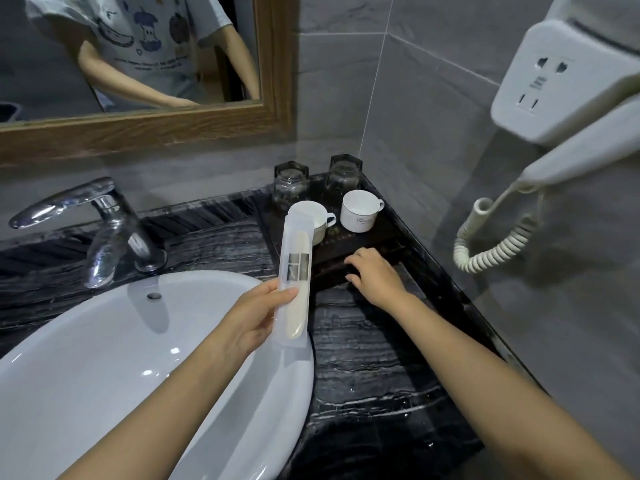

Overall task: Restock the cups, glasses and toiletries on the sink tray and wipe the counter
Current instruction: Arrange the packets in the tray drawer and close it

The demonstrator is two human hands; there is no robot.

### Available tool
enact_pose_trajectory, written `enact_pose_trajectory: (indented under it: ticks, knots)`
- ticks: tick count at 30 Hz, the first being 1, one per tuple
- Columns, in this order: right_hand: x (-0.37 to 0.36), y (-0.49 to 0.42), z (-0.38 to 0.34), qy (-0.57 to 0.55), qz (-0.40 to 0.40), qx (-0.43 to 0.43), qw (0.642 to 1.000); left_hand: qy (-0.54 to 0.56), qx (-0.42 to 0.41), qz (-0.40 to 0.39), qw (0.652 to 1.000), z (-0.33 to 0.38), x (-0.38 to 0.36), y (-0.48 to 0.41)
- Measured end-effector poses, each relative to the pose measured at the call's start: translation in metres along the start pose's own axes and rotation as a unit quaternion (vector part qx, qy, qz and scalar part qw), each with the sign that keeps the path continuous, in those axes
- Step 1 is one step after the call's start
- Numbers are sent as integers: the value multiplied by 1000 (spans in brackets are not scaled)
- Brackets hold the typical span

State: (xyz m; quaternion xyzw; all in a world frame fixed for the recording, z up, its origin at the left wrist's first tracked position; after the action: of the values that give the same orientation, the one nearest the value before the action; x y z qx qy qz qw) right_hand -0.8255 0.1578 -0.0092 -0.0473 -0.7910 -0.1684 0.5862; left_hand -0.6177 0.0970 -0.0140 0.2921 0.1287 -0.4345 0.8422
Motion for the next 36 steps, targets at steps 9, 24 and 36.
enact_pose_trajectory:
  ticks: [9,24,36]
  knots:
    - [-2,4,10,-82,39,20,996,16,-19,-21,999,-11,-2,1]
    - [-8,54,30,-95,37,36,994,7,23,-25,999,-35,-61,-16]
    - [-8,88,42,-60,8,71,996,52,34,16,998,-35,-72,-20]
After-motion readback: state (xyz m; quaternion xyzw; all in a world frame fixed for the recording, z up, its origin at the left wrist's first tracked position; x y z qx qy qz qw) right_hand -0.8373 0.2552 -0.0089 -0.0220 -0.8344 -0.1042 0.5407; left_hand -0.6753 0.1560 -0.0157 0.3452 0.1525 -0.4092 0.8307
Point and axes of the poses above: each hand's wrist, its own y-axis away from the middle knuckle, its own x-axis out of the back of the hand, z = x × y, the point moved 4 cm from there along -y, towards the middle knuckle, and after that the axes turned 12 degrees about -z, right-handed, at the moved point
